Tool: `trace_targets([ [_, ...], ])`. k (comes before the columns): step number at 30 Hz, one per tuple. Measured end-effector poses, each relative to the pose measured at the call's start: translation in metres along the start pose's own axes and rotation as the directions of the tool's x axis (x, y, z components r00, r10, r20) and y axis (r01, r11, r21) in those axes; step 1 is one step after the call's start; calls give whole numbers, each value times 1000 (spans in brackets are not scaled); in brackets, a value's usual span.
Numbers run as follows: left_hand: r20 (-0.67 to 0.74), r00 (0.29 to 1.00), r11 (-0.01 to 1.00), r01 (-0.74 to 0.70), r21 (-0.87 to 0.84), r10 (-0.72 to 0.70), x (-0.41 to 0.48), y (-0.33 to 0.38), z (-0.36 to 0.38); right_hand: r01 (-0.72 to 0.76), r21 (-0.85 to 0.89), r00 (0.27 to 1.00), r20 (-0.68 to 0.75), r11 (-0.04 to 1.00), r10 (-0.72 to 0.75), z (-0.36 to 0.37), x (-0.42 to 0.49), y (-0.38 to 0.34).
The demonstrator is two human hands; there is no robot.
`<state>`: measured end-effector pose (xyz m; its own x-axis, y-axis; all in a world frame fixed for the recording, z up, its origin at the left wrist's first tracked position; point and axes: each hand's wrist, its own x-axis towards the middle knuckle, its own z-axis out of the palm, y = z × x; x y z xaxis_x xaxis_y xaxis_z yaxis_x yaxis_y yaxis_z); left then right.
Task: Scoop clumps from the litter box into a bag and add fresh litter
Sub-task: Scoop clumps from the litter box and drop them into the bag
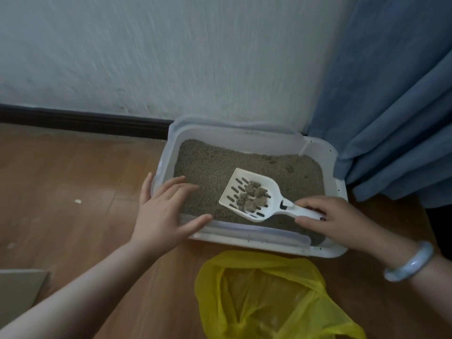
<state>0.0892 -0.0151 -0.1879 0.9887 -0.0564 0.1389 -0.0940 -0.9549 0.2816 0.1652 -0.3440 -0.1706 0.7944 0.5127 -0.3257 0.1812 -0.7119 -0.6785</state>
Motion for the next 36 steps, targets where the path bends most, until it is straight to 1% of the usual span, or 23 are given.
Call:
trace_targets([
  [2, 10, 999, 999, -36, 7, 36, -4, -2, 1, -6, 49, 1000, 17, 999, 5, -6, -10, -2],
  [4, 7, 999, 999, -42, -9, 42, -6, 2, 1, -18, 92, 999, 28, 996, 15, -10, -20, -4],
  [6, 4, 998, 998, -55, -23, 55, -6, 7, 1, -22, 124, 1000, 15, 992, 21, -12, -27, -6],
  [9, -3, 994, 992, -112, -56, 112, -6, 13, 5, -26, 152, 999, -24, 988, 30, -16, -32, -7],
  [11, 4, 988, 985, -152, -87, 153, -7, 16, 6, -21, 162, 999, -26, 986, 26, -21, -36, -8],
  [13, 9, 983, 977, -183, -105, 185, -8, 19, 6, -15, 149, 1000, 4, 989, 15, -25, -41, -10],
  [15, 23, 982, 977, -183, -111, 187, -9, 19, 4, -11, 141, 999, 53, 990, 4, -27, -47, -15],
  [18, 51, 982, 978, -173, -114, 180, -10, 20, 1, 2, 86, 988, 153, 996, -16, -23, -57, -20],
  [22, 92, 981, 980, -156, -126, 169, -11, 21, -1, 3, 69, 980, 199, 998, -16, -16, -70, -21],
  [24, 110, 980, 979, -149, -139, 165, -11, 21, -2, -3, 58, 969, 246, 998, -12, -12, -75, -21],
  [28, 136, 978, 979, -140, -145, 160, -10, 22, -4, -3, -11, 948, 319, 1000, 7, 4, -83, -14],
  [31, 143, 975, 980, -151, -130, 170, -12, 21, -2, -24, -61, 951, 307, 998, 42, 23, -87, 4],
  [34, 131, 975, 979, -165, -118, 180, -15, 23, 0, -1, -210, 958, 281, 978, 61, 40, -87, 25],
  [36, 123, 974, 978, -178, -112, 191, -17, 27, 2, 3, -269, 961, 267, 963, 72, 50, -88, 35],
])
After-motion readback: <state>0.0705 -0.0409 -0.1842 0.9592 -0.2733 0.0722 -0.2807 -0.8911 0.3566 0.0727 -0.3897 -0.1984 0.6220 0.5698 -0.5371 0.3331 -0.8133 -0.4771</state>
